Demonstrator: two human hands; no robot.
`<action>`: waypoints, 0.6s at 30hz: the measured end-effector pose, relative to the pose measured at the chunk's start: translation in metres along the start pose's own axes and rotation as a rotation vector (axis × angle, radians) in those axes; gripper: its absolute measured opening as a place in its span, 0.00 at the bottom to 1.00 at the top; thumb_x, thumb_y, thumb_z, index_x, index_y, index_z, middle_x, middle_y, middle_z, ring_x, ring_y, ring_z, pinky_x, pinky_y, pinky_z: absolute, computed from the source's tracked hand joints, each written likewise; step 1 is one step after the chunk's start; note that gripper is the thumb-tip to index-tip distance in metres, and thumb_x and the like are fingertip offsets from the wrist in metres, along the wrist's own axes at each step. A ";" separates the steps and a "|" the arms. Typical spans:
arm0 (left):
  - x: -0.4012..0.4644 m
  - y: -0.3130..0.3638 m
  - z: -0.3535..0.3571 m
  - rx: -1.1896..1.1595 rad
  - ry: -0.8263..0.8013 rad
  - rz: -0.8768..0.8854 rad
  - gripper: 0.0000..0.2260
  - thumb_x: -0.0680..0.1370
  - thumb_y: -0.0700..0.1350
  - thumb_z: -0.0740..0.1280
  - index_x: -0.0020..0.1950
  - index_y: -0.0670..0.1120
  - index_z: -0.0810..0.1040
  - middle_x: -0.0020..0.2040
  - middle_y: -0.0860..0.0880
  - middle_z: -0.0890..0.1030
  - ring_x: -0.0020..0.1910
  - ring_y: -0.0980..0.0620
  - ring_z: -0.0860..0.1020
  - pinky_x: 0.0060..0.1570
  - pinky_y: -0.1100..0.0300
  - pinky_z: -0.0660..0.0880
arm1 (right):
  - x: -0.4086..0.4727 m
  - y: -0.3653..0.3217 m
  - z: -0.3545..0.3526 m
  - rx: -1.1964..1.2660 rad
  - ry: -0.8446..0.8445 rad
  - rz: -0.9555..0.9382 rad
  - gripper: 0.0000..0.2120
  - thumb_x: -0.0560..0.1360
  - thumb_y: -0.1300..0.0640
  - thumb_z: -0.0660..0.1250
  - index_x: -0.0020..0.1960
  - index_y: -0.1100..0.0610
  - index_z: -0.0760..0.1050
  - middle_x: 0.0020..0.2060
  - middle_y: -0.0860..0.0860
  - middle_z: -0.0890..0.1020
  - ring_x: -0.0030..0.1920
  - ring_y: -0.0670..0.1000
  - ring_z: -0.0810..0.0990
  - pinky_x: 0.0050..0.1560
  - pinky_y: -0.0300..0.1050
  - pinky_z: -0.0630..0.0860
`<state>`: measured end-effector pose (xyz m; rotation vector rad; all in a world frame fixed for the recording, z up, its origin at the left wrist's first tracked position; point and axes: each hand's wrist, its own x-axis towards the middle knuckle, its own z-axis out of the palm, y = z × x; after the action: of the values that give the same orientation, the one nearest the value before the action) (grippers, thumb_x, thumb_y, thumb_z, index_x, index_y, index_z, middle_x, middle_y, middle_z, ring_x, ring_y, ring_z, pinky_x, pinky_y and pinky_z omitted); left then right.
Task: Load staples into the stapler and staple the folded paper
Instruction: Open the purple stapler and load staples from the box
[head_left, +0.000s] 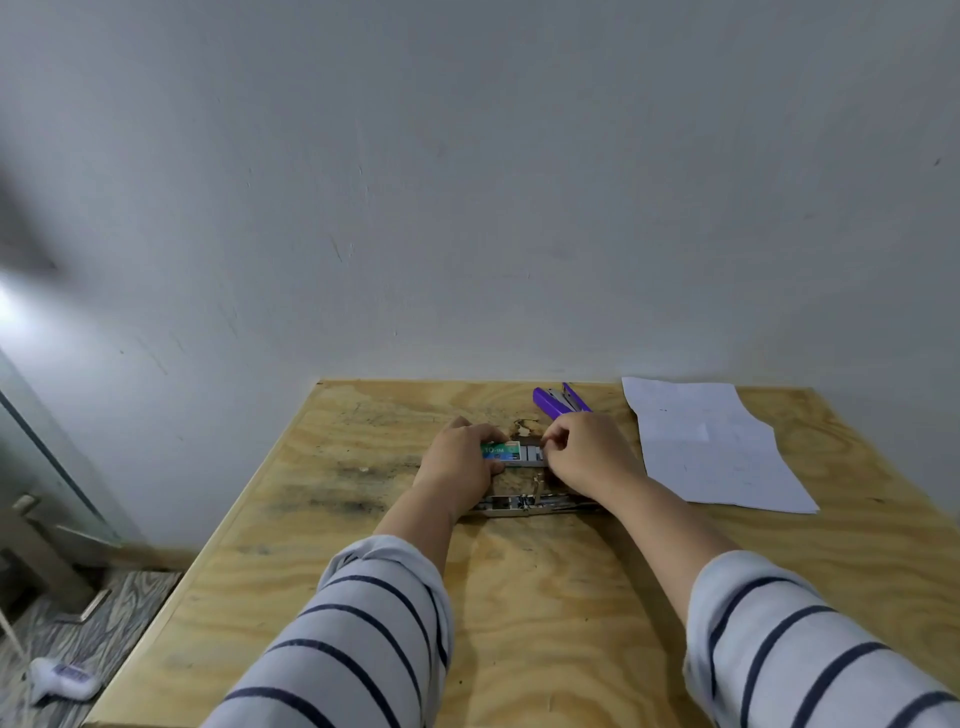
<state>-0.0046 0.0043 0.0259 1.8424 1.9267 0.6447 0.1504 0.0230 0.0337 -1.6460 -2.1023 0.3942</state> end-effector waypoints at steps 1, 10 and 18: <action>0.000 0.000 0.000 0.000 -0.001 -0.002 0.16 0.75 0.42 0.68 0.62 0.52 0.77 0.62 0.48 0.72 0.55 0.49 0.74 0.55 0.57 0.74 | 0.001 -0.001 0.000 0.003 -0.010 0.008 0.09 0.75 0.58 0.66 0.53 0.58 0.80 0.53 0.53 0.83 0.53 0.50 0.79 0.47 0.39 0.73; 0.000 0.003 -0.002 0.021 -0.014 -0.003 0.16 0.76 0.42 0.68 0.63 0.51 0.76 0.62 0.47 0.72 0.57 0.48 0.73 0.55 0.57 0.71 | 0.015 0.001 0.011 -0.057 -0.077 0.204 0.18 0.74 0.53 0.69 0.60 0.61 0.76 0.57 0.55 0.80 0.56 0.53 0.78 0.43 0.39 0.70; 0.001 0.003 -0.001 0.030 -0.028 -0.020 0.17 0.76 0.41 0.68 0.64 0.51 0.75 0.62 0.47 0.71 0.58 0.47 0.73 0.59 0.56 0.72 | 0.019 0.008 0.009 0.023 -0.024 0.263 0.21 0.73 0.55 0.69 0.62 0.64 0.73 0.59 0.57 0.78 0.57 0.55 0.78 0.29 0.34 0.64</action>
<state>-0.0028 0.0053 0.0285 1.8381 1.9448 0.5837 0.1488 0.0435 0.0251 -1.9183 -1.8939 0.5202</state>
